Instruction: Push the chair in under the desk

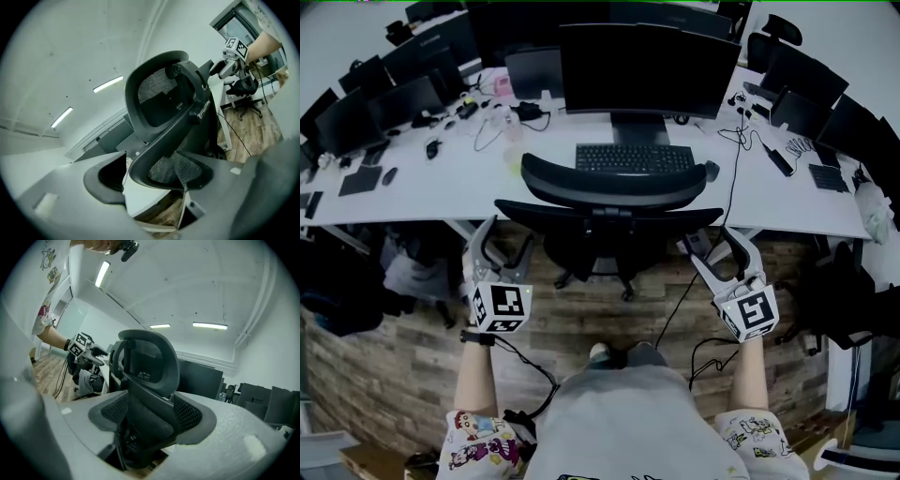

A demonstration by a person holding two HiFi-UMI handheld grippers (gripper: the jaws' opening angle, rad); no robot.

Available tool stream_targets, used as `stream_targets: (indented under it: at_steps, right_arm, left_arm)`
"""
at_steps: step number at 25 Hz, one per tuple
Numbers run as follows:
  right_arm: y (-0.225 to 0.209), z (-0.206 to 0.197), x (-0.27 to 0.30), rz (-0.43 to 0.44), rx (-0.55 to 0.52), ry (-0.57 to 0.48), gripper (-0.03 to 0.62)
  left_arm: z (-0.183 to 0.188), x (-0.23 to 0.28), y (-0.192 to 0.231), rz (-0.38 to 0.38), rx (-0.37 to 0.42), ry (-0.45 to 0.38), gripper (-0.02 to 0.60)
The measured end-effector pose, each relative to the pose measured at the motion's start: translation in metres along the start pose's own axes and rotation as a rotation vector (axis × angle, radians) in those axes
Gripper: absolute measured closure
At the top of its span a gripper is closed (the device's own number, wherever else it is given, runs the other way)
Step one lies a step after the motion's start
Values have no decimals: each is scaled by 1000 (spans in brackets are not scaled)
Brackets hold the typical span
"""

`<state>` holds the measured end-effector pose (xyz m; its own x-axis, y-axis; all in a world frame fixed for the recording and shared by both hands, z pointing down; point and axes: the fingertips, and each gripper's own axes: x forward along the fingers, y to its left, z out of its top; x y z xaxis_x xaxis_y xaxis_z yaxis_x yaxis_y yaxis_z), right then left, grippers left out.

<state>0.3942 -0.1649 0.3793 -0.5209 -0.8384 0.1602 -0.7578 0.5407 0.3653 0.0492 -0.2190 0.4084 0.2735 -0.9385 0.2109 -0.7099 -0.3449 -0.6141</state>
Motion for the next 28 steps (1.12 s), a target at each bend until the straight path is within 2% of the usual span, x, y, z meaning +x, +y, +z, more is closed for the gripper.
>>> stream_targets:
  at_steps: [4, 9, 16, 21, 28]
  right_arm:
    - [21, 17, -10, 11, 62, -59, 297]
    - [51, 33, -16, 26, 156, -132, 356]
    - [75, 36, -22, 20, 266, -172, 457]
    - [86, 30, -24, 20, 343, -175, 520]
    - [98, 17, -19, 34, 412, -133, 592]
  left_arm:
    - [15, -20, -6, 3, -108, -41, 267]
    - [26, -46, -27, -13, -284, -84, 280]
    - [33, -63, -68, -95, -545, -114, 329]
    - [40, -69, -81, -127, -643, -133, 381]
    - [39, -77, -104, -207, -717, -119, 462]
